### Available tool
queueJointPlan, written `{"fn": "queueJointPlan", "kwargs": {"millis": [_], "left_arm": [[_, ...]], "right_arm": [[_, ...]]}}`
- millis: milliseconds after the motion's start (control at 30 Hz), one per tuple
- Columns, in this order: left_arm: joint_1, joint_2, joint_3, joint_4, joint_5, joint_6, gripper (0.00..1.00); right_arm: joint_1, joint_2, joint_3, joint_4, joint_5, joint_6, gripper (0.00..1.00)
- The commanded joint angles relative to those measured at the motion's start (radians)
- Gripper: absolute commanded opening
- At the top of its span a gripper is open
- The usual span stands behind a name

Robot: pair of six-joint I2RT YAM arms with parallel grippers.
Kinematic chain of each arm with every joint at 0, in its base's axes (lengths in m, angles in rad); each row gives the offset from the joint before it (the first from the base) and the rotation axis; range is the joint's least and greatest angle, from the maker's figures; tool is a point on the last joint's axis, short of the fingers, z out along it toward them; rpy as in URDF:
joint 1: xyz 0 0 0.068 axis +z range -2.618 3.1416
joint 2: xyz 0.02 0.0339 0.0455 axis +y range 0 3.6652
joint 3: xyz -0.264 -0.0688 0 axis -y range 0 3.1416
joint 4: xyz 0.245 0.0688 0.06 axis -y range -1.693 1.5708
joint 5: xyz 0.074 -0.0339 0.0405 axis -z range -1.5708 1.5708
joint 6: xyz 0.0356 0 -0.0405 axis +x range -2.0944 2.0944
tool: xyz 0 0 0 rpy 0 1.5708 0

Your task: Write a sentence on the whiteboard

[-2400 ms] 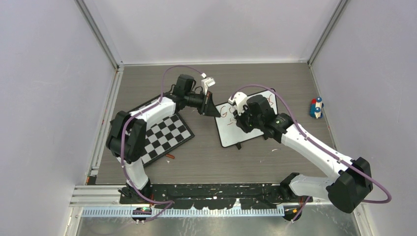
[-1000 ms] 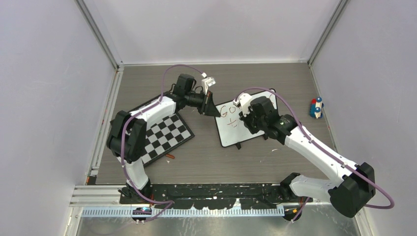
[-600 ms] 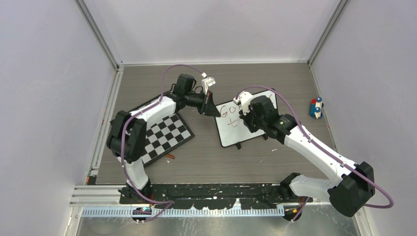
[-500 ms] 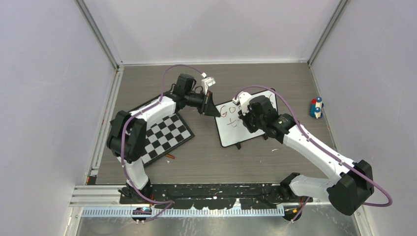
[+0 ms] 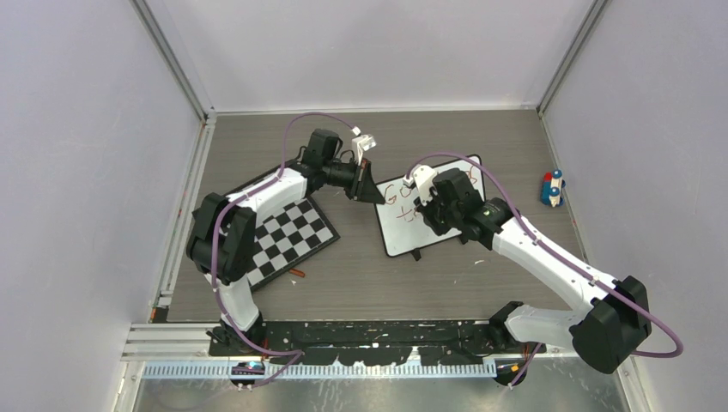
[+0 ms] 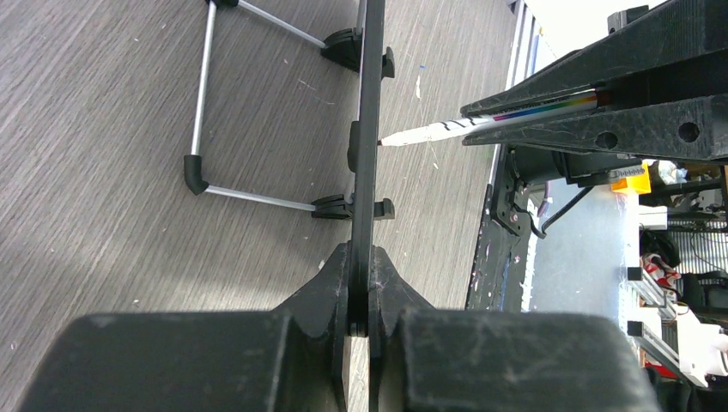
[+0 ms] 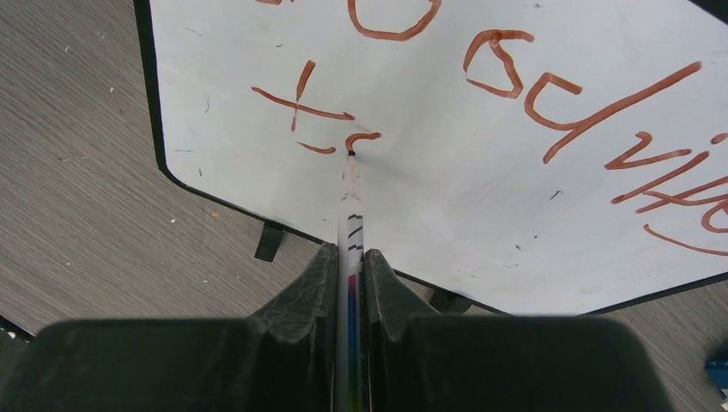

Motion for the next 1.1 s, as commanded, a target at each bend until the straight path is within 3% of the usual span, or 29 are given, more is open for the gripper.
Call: {"fn": "queueJointPlan", "kwargs": {"millis": [0,267,1067], "left_arm": [[-0.001,0.017,0.031,-0.023,-0.018,0.017,0.0],[-0.001,0.019,0.036,-0.023,-0.016,0.014,0.0],[-0.002,0.026,0.043,-0.024,-0.016,0.015,0.0]], "right_arm": [[-0.002,-0.001,0.013,-0.013,0.045,-0.032,0.0],[-0.002,-0.001,0.037,0.023,0.131,-0.026,0.0],[0.0,0.019,0.078,0.093,0.057,0.025,0.0]]}}
